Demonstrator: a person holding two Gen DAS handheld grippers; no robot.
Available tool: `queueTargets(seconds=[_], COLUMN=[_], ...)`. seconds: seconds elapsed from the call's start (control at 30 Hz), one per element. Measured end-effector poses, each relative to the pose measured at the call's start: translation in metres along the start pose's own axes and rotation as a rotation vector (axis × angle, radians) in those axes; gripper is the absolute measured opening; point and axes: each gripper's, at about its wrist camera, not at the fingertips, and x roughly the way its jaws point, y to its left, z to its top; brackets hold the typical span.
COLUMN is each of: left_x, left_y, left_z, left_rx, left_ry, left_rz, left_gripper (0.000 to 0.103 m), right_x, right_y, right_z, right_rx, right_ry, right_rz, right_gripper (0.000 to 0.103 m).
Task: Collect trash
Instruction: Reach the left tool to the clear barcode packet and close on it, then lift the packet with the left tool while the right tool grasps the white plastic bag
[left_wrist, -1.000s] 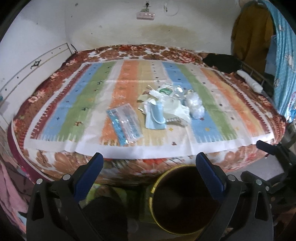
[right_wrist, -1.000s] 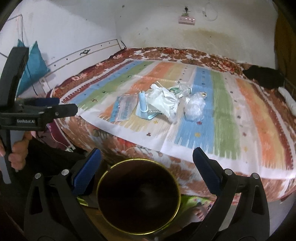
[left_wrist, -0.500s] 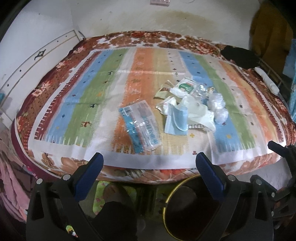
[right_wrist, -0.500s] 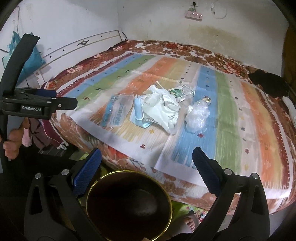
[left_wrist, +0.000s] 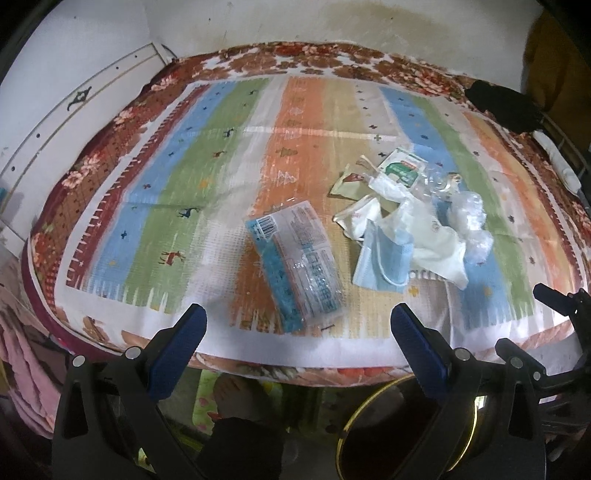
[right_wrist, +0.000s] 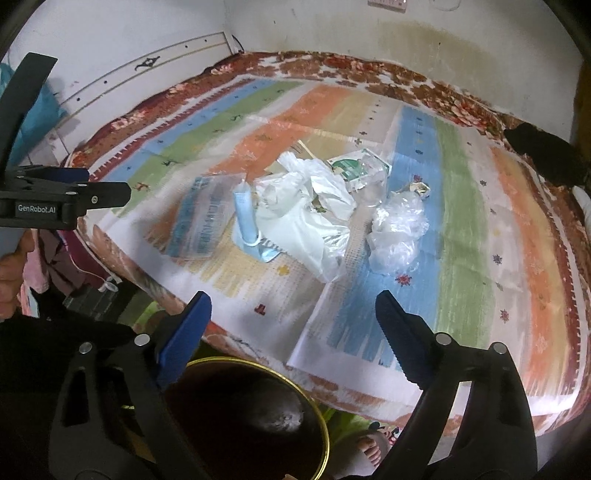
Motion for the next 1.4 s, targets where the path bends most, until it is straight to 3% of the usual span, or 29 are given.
queueTargets(seconds=[0.13,0.37,0.5,0.7,0.77,0.83,1.0,1.13,1.27,1.4], left_x=[0.021,0.069,0.095,0.12,0.129,0.137,0.156,0.172,0.178,0.169], left_y=[0.005,0.026,0.029,0.027,0.026,0.025,0.02,0.015,0.01,0.014], left_z=[0.009,0.025,0.031,0.039,0.041,0.042,0.044,0.044,0.045,0.053], left_rx=[-0.015,-0.144,-0.146,-0.152,-0.152,-0.145,-0.108,-0.097,-0.059,-0.096], left_ry=[0.033,0.109,0.14,0.164,0.176,0.188,0.226,0.277,0.282,0.272], left_rz=[0.031,-0.002,0.018,-0.001,0.004,0.009,-0.018,-0.036,-0.007,-0.029], left_gripper=[0.097,0.097,0.097,0.097,0.097,0.096,0.077,0.048,0.019,0.005], right_x=[0.016,0.048,0.065,0.086,0.093,0.098,0.101,0.095,0.092,0.085], right_y=[0.0,-0.002,-0.006,-0.012,-0.012,-0.012,-0.024,-0.033,-0.034,-0.036], right_z=[0.008,0.022,0.027,0.034,0.036,0.037,0.042,0.043,0.042,0.047], right_rx=[-0.022,-0.053,-0.061,-0.057,-0.062,-0.065,0.005,0.042,0.044,0.057], right_ry=[0.026,0.069,0.094,0.13,0.139,0.147,0.154,0.14,0.134,0.112], right_rz=[-0.011,-0.008,-0.01,0.006,0.008,0.012,0.048,0.059,0.06,0.067], right_gripper=[0.078,0.06,0.053,0.035,0.021,0.017,0.005,0.004,0.003,0.003])
